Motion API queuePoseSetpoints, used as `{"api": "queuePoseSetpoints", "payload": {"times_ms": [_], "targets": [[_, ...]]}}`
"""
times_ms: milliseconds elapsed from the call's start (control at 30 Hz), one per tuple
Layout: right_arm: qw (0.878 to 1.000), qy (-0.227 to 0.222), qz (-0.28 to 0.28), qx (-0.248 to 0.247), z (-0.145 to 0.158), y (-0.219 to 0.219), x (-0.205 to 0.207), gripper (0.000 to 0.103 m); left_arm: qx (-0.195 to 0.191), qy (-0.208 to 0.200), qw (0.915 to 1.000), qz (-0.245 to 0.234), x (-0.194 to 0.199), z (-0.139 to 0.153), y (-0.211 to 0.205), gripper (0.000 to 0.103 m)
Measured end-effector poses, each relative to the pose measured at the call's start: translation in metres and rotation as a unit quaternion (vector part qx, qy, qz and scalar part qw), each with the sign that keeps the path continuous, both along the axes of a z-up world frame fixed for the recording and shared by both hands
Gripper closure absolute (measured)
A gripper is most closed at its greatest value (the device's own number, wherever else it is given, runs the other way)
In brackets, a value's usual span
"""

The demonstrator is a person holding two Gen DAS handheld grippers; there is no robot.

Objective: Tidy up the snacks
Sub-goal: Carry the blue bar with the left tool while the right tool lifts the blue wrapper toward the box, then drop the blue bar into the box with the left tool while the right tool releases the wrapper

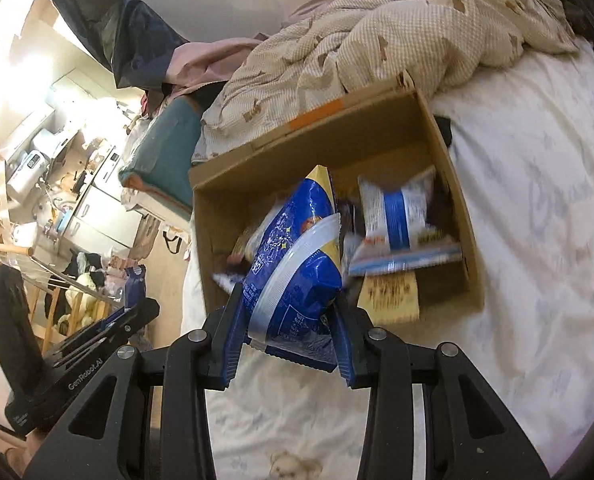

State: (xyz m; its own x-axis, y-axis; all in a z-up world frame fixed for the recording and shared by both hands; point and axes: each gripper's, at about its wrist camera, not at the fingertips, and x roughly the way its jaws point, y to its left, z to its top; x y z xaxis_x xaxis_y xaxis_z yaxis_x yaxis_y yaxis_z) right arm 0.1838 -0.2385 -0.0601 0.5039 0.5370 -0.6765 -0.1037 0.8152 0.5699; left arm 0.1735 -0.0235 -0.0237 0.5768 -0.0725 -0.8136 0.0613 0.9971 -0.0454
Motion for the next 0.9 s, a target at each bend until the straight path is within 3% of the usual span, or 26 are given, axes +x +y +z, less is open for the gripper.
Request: {"api": "queuePoseSetpoints", "payload": {"times_ms": [267,467,900], "targets": [[1.0,0.014,-0.009,-0.023,-0.015,-0.004,0.044,0.063,0.016,-0.003,0.9998,-0.012,0.05,-0.009,-0.031,0.09],[0.999,0.028,-0.024,-0.017,-0.025,-0.013,0.06,0.062,-0.005,0.022,0.9997,-0.006,0.077,-0.03,-0.039,0.09],[0.998,0.045,-0.041,0.004,-0.034,-0.02,0.066,0.058,0.018,0.03,0.9994,0.005,0.092,-0.05,-0.044,0.089]]}}
